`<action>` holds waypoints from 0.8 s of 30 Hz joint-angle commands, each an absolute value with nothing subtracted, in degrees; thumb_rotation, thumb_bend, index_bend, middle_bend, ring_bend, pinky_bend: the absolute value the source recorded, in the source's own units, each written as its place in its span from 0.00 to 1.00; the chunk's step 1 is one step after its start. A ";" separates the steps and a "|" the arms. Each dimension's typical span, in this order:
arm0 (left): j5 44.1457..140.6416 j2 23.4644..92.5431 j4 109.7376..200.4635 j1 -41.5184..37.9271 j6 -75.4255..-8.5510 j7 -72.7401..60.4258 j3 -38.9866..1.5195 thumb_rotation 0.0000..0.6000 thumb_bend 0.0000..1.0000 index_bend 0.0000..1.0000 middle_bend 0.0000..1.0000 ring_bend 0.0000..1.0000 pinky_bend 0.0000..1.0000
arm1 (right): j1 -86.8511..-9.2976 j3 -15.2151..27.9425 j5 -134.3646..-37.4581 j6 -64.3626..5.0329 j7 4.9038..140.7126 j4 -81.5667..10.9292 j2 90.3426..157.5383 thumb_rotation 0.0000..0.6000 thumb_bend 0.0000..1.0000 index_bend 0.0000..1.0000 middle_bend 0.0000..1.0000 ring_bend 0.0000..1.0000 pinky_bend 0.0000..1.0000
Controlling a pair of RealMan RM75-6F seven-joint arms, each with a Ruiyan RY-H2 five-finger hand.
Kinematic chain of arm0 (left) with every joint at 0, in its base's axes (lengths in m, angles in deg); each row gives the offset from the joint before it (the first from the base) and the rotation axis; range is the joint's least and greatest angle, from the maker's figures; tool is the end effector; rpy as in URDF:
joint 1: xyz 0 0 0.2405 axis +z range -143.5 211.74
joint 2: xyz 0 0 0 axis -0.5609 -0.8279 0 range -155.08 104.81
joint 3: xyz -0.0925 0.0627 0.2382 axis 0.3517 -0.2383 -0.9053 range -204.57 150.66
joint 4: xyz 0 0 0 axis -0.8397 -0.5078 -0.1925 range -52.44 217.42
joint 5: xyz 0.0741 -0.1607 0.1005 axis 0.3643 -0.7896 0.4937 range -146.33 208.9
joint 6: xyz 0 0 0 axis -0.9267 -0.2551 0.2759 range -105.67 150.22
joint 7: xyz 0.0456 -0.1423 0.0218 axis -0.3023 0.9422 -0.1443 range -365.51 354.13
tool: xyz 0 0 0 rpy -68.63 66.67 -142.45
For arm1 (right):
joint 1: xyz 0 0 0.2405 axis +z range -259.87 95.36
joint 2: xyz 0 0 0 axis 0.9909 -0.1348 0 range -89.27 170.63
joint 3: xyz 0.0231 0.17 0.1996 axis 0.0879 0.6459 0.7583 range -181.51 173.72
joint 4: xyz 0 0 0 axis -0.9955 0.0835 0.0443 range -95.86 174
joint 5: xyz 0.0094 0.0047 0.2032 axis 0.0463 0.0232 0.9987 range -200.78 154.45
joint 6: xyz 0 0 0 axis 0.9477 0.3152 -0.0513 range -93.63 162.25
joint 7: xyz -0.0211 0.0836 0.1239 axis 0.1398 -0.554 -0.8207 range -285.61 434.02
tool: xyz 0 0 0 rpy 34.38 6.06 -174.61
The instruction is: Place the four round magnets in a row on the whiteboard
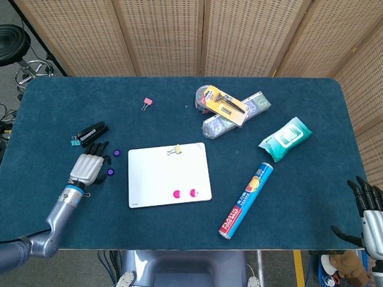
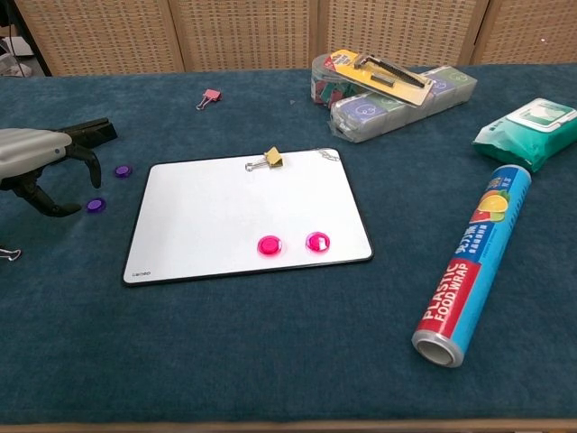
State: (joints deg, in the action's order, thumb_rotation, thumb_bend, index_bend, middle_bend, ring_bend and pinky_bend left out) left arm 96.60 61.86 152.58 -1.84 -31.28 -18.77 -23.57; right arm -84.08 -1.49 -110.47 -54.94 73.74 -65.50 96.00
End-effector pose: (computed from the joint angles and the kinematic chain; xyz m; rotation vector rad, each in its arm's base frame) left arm -0.2690 0.3501 0.0109 -1.7769 -0.9387 -0.6450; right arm -0.2950 -0.1497 0.2051 1.2864 -0.9640 0.9242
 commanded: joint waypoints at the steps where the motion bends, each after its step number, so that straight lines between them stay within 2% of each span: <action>1: 96.70 62.19 152.28 -1.71 -31.13 -18.80 -23.51 1.00 0.32 0.42 0.00 0.00 0.00 | -84.08 -1.49 -110.44 -54.92 73.72 -65.49 95.97 1.00 0.00 0.00 0.00 0.00 0.00; 24: 98.27 64.80 149.56 -1.46 -29.43 -17.62 -22.61 1.00 0.33 0.43 0.00 0.00 0.00 | -83.96 -1.51 -110.12 -54.60 73.62 -65.45 95.94 1.00 0.00 0.00 0.00 0.00 0.00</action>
State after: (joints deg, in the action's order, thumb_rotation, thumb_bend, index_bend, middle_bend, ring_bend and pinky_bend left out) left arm 98.23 64.77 149.59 -1.46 -29.45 -17.61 -22.62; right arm -83.96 -1.51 -110.12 -54.60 73.62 -65.45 95.93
